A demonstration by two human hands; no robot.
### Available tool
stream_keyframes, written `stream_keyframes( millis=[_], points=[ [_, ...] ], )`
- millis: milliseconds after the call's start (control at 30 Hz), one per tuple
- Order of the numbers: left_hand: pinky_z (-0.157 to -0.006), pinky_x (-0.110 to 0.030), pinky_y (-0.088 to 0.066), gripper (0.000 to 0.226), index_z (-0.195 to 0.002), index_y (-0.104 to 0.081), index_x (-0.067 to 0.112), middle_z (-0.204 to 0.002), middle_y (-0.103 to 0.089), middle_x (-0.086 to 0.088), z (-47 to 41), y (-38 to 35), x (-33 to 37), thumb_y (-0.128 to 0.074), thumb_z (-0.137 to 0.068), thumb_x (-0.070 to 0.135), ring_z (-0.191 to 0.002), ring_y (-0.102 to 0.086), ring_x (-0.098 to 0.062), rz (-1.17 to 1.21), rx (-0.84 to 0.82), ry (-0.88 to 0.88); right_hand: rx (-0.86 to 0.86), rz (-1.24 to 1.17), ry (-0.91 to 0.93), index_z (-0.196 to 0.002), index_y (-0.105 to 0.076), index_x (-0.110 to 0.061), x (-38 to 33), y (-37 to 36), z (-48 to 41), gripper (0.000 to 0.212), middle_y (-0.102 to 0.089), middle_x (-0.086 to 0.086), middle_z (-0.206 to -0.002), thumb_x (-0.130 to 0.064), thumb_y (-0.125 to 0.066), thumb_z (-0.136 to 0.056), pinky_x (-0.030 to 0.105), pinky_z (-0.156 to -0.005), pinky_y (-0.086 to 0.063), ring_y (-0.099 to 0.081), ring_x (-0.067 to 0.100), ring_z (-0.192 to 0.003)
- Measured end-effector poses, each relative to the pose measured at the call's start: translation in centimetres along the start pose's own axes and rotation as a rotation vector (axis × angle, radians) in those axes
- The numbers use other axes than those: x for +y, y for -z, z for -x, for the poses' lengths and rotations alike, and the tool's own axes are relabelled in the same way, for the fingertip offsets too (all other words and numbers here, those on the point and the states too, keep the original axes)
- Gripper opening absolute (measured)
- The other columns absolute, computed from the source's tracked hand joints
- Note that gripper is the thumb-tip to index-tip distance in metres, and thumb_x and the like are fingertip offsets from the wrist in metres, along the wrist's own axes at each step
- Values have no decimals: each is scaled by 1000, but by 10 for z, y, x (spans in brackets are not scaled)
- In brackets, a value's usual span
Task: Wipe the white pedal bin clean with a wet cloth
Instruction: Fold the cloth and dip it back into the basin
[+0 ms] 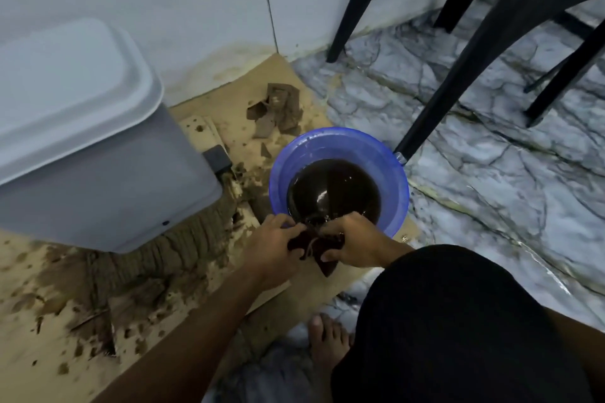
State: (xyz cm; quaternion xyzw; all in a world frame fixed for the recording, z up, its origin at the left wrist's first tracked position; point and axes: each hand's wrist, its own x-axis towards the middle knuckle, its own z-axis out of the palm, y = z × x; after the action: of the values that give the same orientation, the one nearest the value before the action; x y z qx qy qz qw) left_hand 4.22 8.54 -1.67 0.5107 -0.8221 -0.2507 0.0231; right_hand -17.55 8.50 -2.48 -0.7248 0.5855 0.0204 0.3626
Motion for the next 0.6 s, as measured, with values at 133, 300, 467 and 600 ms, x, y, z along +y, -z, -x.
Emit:
stream_keyframes(
  millis=[133, 300, 467, 600],
  points=[
    [-91, -25, -34, 43, -136, -64, 25, -134, -54, 3, -4, -3, -4, -66, -93, 24, -122, -48, -22, -13, 10, -51, 36, 21, -55, -130, -62, -42, 9, -19, -2, 58, -68, -2, -115, -54, -73, -74, 38, -96, -51, -61, 18, -104],
    [-92, -26, -36, 42, -138, -62, 28, -137, -51, 5, -9, -2, -3, -60, -96, 26, -124, -46, -18, -48, -11, -46, 64, 60, -45, -130, -59, -43, 11, -27, -6, 57, -65, -4, -116, -54, -70, -75, 42, -96, -52, -61, 18, -105],
    [-97, -30, -38, 46, -144, -55, 27, -142, -47, 5, -6, 6, -1, -58, -98, 28, -130, -41, -19, -77, -74, -35, 35, 142, -23, -135, -61, -33, -1, -17, 1, 47, -68, -2, -123, -38, -70, -88, 38, -100, -49, -62, 18, -113],
    [-98, -34, -42, 45, -139, -59, 21, -138, -51, -1, 7, 12, -3, -59, -94, 22, -124, -45, -23, -57, -36, -67, 139, 183, -36, -130, -64, -37, 0, -26, 13, 47, -70, -6, -117, -39, -72, -85, 34, -95, -52, -65, 18, -109]
  ],
)
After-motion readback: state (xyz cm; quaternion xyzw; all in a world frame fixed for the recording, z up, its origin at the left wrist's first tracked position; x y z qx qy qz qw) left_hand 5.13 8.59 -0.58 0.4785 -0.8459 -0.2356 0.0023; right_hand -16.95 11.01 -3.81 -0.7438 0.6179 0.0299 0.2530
